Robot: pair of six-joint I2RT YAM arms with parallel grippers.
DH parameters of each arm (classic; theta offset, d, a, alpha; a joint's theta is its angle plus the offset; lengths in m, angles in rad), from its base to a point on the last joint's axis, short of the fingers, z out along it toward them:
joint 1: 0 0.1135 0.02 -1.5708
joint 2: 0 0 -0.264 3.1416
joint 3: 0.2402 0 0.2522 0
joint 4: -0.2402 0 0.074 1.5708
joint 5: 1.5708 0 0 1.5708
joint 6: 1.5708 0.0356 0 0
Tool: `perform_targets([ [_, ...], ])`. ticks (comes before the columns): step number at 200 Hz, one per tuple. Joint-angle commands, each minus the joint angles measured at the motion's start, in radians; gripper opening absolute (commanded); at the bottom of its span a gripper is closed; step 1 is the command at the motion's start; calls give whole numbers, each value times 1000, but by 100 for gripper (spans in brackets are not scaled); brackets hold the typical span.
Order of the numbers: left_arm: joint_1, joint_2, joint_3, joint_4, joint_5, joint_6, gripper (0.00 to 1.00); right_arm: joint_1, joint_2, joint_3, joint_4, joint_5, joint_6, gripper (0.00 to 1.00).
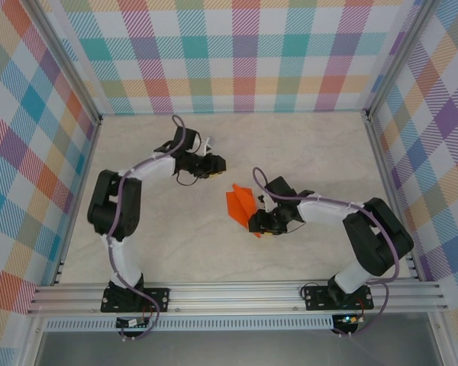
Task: Fold a paper plane with a square sheet of paper (fold left side to right side)
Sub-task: Fourth fold the wing at the center of the table.
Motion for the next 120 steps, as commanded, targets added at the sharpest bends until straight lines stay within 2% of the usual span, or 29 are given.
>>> perform_targets([
  [1, -1, -160, -182, 126, -55, -106, 36, -9, -99, 50, -55, 130, -18, 59],
  [26, -59, -255, -354, 246, -84, -218, 37, -29, -224, 30, -93, 252, -21, 80],
  [45, -127, -241, -385, 283, -108, -250, 37, -45, -316, -16, -80, 298, -7, 91],
  [67, -179, -174, -368, 337, -112, -287, 37, -51, -397, -76, -51, 315, 28, 98],
  [120, -229, -20, -266, 344, -114, -285, 35, -50, -475, -132, -68, 325, 36, 99],
])
